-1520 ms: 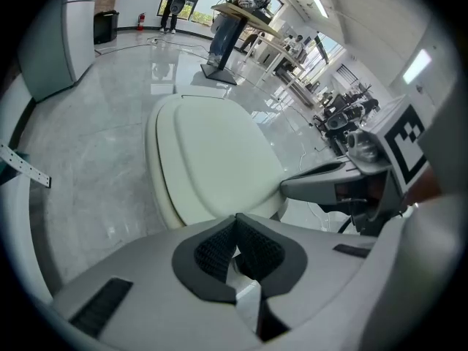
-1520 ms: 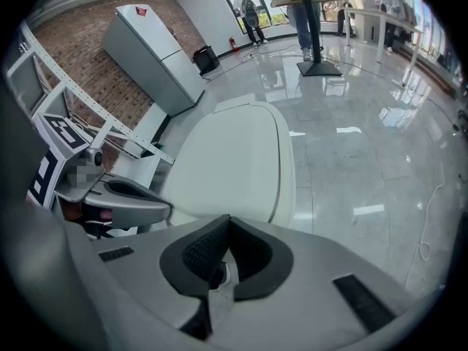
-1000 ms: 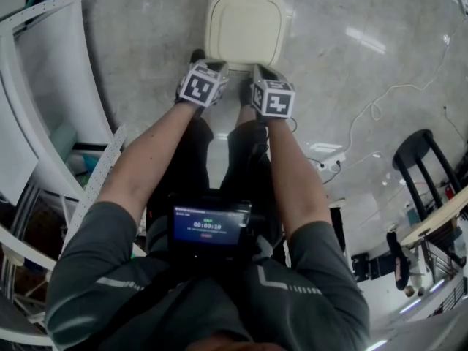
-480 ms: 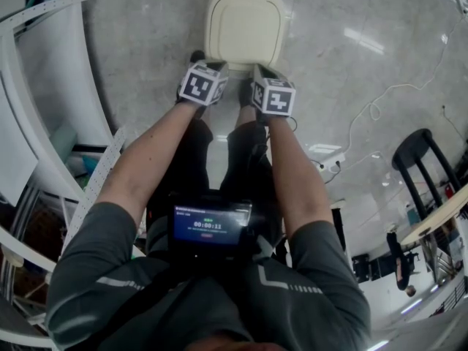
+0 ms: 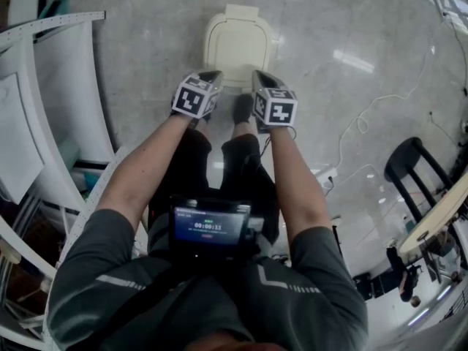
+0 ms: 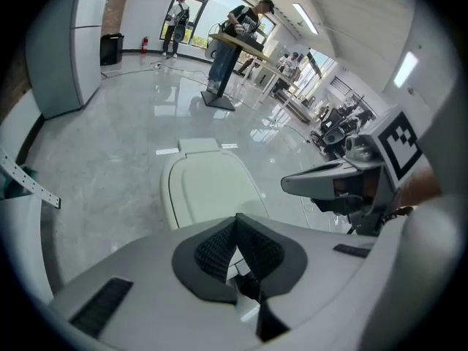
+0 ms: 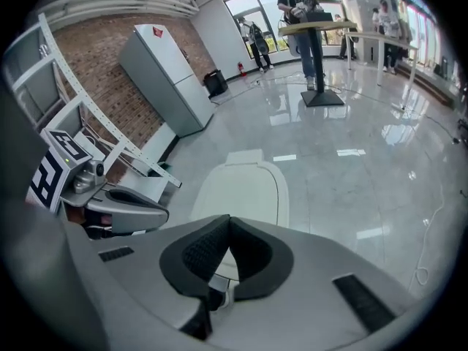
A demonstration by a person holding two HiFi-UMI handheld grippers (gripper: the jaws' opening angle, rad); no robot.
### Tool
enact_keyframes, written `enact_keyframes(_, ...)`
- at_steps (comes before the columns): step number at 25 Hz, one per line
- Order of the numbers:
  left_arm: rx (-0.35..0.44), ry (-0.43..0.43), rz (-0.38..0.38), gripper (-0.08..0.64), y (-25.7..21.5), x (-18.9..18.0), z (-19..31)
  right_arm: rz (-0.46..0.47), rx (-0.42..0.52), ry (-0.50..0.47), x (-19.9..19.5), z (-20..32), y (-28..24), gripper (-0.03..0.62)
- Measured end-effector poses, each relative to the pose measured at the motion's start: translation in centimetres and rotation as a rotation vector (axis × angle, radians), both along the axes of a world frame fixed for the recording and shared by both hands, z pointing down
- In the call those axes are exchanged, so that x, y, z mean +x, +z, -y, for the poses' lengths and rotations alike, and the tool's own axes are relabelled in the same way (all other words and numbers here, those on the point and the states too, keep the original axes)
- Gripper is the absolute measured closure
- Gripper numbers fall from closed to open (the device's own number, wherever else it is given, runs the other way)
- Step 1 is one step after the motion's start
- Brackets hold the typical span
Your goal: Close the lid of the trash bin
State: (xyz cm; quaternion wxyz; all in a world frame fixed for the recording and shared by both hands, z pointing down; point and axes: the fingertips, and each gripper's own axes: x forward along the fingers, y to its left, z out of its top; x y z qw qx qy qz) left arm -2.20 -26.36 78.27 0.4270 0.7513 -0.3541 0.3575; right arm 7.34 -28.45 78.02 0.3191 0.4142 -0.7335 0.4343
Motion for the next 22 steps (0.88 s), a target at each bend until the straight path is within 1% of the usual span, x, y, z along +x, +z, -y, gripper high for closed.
enact_keyframes(2, 0.024, -0.021, -0.001, 0.563, -1.9, -0.4, 1.2, 0.018, 0.060, -0.017, 0.0, 1.6, -2.6, 0.581)
enact_keyframes(5, 0.096, -0.036, -0.020, 0.563, -5.8, -0.7, 3.5, 0.039, 0.139, -0.041, -0.1, 3.8, -6.9, 0.581)
enact_keyframes(7, 0.162, -0.044, -0.043, 0.563, -8.9, -0.9, 5.0, 0.086, 0.181, -0.057, -0.4, 4.7, -10.1, 0.581)
enact_keyframes(9, 0.229, -0.065, -0.064, 0.563, -12.2, -1.3, 6.3, 0.155, 0.226, -0.073, -0.8, 5.4, -13.6, 0.583)
enact_keyframes(11, 0.280, -0.104, -0.092, 0.563, -15.3, -1.7, 7.2, 0.195, 0.272, -0.074, -0.7, 6.1, -16.8, 0.583)
enact_keyframes(14, 0.338, -0.136, -0.112, 0.563, -19.0, -2.1, 8.0, 0.206, 0.337, -0.053, -0.2, 7.4, -20.9, 0.582)
enact_keyframes(16, 0.368, -0.128, -0.112, 0.563, -21.1, -2.2, 8.3, 0.215, 0.371, -0.037, 0.2, 8.2, -23.3, 0.582)
enact_keyframes(18, 0.398, -0.121, -0.116, 0.563, -23.3, -2.2, 8.5, 0.246, 0.389, -0.033, 0.3, 8.8, -25.7, 0.583)
enact_keyframes(20, 0.435, -0.128, -0.126, 0.563, -25.7, -2.4, 8.9, 0.278, 0.408, -0.044, 0.3, 9.3, -28.2, 0.583)
enact_keyframes(22, 0.477, -0.143, -0.140, 0.563, -28.2, -2.7, 9.5, 0.288, 0.444, -0.063, 0.4, 10.0, -30.9, 0.583)
